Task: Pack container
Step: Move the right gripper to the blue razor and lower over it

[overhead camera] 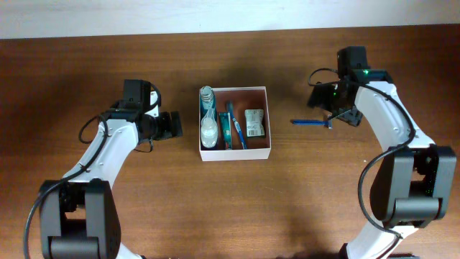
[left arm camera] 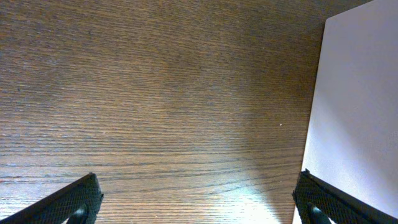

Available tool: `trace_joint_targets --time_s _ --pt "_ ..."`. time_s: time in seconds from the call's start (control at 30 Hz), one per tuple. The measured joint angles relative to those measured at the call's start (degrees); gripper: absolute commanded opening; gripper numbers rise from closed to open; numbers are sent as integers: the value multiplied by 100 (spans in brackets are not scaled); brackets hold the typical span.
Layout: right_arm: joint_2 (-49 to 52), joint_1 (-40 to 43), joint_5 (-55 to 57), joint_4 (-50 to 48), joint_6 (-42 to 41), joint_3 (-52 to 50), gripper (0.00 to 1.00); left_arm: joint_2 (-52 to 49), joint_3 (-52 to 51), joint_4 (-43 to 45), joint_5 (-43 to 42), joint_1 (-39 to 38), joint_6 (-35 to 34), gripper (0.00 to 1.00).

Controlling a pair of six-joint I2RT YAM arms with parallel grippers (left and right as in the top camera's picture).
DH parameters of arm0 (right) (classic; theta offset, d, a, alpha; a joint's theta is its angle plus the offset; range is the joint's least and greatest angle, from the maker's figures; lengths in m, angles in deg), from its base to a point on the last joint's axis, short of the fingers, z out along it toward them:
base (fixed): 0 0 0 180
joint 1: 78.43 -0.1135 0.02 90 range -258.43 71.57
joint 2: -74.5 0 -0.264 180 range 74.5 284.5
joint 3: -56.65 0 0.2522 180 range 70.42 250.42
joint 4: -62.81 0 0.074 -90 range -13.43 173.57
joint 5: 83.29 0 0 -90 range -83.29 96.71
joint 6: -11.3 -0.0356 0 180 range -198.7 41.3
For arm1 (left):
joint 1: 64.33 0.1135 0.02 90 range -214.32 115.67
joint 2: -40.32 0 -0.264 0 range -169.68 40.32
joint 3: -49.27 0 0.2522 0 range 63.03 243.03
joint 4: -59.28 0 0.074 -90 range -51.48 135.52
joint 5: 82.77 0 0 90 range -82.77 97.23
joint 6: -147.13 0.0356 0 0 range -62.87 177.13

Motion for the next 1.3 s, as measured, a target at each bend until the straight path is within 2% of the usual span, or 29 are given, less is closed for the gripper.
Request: trace_joint_targets --time_s 0.07,0.17,0.43,0.8,0.87,1.07,1.3 --pt "59 37 44 0 120 0 96 0 0 0 0 0 -2 99" --pt "142 42 127 26 330 0 83 0 0 0 0 0 0 99" --pt "422 42 487 57 577 -52 59 0 0 0 0 0 0 99" --pt "566 42 623 -337 767 -341 39 0 0 0 0 0 0 99" --pt "566 42 632 -380 787 -341 32 0 0 0 0 0 0 99" --pt "566 42 640 -479 822 -341 26 0 0 0 0 0 0 99" --pt "566 42 638 -715 883 -341 26 0 0 0 0 0 -2 99"
